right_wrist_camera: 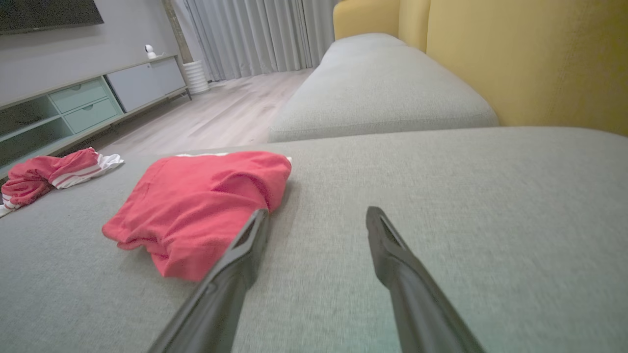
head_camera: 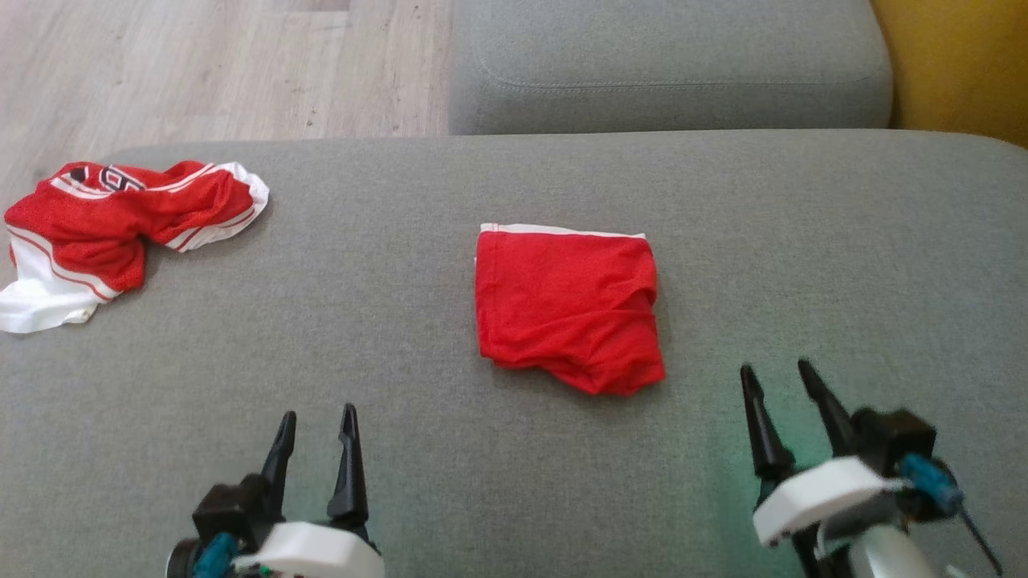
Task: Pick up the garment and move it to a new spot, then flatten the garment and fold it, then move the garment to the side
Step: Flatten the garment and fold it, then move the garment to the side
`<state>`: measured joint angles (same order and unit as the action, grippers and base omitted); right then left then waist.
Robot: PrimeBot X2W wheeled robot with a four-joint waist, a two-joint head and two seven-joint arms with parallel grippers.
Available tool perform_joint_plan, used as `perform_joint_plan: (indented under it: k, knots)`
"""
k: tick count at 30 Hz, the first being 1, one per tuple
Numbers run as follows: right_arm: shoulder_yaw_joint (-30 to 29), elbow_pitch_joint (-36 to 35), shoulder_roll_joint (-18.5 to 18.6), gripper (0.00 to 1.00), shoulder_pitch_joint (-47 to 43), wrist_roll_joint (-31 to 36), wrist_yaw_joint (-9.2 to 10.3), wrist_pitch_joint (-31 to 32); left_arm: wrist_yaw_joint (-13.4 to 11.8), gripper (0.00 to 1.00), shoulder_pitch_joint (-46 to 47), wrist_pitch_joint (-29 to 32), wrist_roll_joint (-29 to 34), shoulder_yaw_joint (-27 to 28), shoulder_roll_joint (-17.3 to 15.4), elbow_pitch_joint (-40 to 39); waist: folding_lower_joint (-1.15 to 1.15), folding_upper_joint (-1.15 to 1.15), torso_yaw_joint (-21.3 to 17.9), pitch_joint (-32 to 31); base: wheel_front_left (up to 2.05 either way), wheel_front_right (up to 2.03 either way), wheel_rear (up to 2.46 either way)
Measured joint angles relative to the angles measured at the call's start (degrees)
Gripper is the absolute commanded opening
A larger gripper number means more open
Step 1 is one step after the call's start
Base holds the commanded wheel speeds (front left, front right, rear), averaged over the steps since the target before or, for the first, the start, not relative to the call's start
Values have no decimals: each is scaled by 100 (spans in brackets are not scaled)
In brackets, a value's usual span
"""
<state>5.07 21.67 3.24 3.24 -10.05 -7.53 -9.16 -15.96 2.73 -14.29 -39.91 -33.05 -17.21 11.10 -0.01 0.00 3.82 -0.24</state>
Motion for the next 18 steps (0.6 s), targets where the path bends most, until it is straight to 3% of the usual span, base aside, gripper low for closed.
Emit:
perform_joint_plan:
  k: [18]
  knots:
    - [-116, -713, -52, 100, -482, 54, 0, 316, 114, 100, -217, 0, 115, 183, 126, 175, 1, 0, 36, -9, 0, 0, 0]
